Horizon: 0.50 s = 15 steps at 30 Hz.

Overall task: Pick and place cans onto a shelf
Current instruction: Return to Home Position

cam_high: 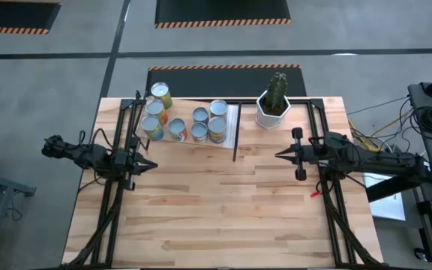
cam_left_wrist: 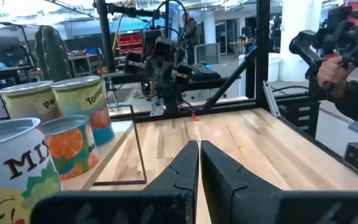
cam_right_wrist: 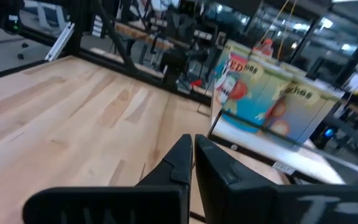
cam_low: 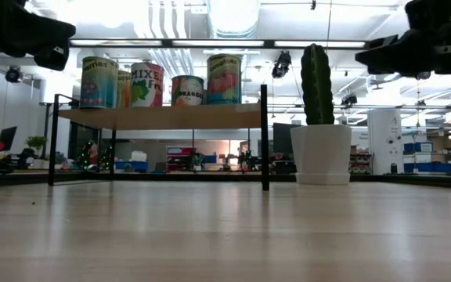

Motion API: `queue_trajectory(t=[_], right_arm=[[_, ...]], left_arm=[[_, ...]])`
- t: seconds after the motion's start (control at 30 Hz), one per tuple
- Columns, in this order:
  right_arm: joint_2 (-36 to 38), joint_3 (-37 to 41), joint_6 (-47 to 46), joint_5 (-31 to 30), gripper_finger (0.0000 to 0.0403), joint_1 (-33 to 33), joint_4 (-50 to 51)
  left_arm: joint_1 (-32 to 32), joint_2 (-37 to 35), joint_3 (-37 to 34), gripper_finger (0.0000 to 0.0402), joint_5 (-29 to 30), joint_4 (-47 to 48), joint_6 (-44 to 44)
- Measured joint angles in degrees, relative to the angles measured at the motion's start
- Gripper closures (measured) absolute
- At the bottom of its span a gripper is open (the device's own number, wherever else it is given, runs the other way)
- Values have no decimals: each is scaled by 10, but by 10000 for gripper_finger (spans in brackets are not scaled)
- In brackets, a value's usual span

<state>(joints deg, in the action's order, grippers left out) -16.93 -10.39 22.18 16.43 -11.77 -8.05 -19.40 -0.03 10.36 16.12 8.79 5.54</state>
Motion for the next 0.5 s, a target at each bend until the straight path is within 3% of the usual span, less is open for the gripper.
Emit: queue_trajectory(t=[0.5], right_arm=[[169,76,6,0,394,0,-9]], left_arm=[[0,0,-8,401,-1,-2,-4]])
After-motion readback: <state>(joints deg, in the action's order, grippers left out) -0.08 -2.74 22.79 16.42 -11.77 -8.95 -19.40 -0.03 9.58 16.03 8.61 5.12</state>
